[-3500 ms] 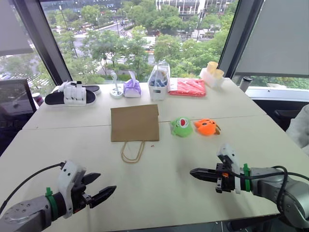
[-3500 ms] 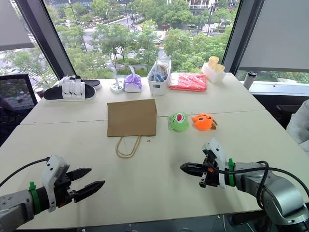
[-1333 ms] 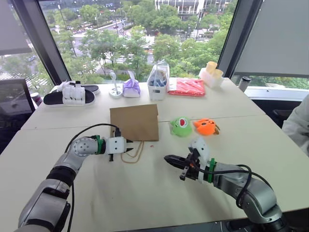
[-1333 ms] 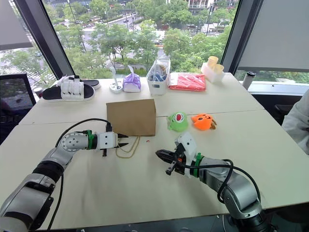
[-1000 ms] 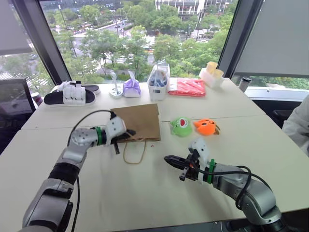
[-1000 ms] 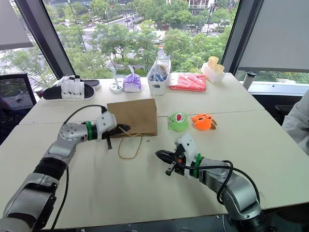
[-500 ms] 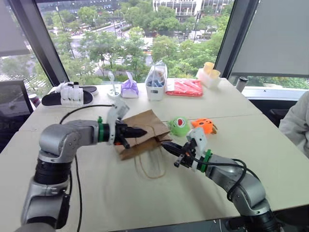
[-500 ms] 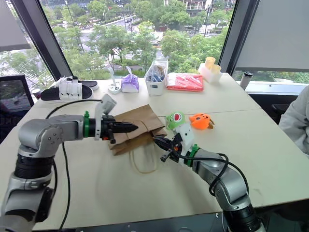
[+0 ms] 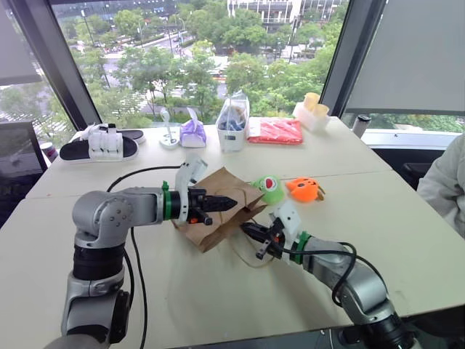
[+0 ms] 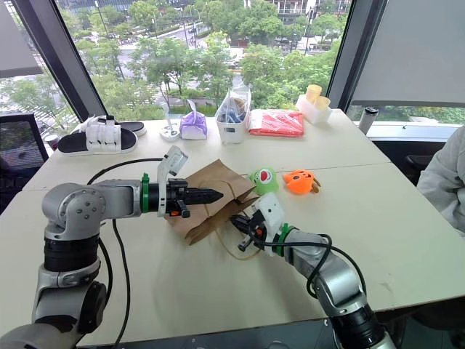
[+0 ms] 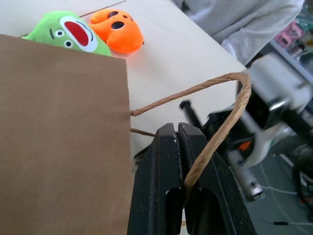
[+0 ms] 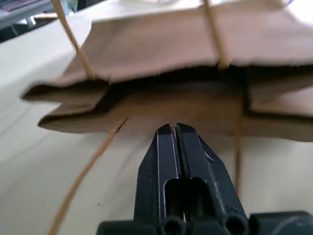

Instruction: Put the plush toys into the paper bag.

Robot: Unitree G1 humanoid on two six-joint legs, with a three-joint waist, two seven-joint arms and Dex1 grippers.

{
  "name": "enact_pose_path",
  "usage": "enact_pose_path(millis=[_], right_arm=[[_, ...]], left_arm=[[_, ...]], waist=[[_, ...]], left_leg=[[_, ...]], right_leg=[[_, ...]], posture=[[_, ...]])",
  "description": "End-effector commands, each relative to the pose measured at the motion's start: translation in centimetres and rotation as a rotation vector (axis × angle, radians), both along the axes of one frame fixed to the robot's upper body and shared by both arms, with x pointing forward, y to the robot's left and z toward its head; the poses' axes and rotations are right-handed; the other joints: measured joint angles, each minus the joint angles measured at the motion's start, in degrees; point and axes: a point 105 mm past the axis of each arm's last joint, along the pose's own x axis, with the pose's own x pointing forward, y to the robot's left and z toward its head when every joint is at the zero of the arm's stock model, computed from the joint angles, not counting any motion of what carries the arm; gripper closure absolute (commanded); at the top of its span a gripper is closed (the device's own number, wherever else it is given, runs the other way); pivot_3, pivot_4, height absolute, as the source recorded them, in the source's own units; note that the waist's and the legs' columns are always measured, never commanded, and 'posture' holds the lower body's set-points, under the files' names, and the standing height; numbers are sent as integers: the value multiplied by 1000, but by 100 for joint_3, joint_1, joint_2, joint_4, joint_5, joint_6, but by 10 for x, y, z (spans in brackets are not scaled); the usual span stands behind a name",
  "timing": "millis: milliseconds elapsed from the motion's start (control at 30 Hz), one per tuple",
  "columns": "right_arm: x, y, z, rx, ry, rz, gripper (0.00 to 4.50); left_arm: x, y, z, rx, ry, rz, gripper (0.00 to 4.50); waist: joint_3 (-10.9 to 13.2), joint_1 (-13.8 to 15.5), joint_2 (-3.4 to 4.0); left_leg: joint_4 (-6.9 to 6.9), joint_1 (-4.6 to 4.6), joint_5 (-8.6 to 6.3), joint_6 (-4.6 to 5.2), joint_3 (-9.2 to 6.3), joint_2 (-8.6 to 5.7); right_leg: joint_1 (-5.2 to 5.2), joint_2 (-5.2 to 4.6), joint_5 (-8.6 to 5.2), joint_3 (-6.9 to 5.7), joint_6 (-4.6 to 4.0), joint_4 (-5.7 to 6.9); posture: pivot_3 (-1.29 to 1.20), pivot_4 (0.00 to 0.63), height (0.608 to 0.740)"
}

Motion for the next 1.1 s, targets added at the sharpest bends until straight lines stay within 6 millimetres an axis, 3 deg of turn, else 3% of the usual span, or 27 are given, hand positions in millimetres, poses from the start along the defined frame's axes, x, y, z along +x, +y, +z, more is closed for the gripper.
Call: enact_pose_path(millis=[33, 333, 633, 833, 967, 1100], right_arm=[[9, 12, 13, 21, -78, 26, 4500], [24, 38, 11, 21, -87, 91, 4500], [42, 54, -8, -41, -82, 105, 4500], [42, 57, -15, -54, -78, 112, 4500], [40, 62, -18, -50, -71, 115, 4500], [38, 66, -21, -41, -62, 117, 4500]], left_arm=[[-8, 1, 18, -37, -31, -52, 4408], [-11, -1, 22, -80, -14, -59, 4408], [0, 16, 56, -218, -27, -15, 4408], [-2, 23, 79, -270, -57, -41, 4408], [-15, 14, 91, -302, -73, -135, 4408], [-24, -1, 91, -319, -70, -202, 4408]], waist=[[0, -4, 0], [0, -10, 0], [0, -29, 0], [0, -36, 0], [0, -36, 0], [0, -29, 0]], left_leg=[[0, 0, 0, 0, 0, 0], [-2, 2, 1, -2, -1, 0], [-2, 2, 3, -6, -1, -1], [-3, 0, 3, -8, -1, -1], [-2, -1, 2, -8, -2, -1], [-1, 0, 2, -9, -2, -1]], right_leg=[[0, 0, 0, 0, 0, 0], [-1, 0, 1, 2, -1, 1], [-4, 0, 1, 2, -2, 4], [-8, 0, 2, 3, -2, 6], [-8, 0, 2, 4, -2, 6], [-7, -1, 2, 5, -2, 6]], posture=[[0, 150, 740], [0, 150, 740], [0, 150, 740], [0, 150, 740], [0, 150, 740], [0, 150, 740]])
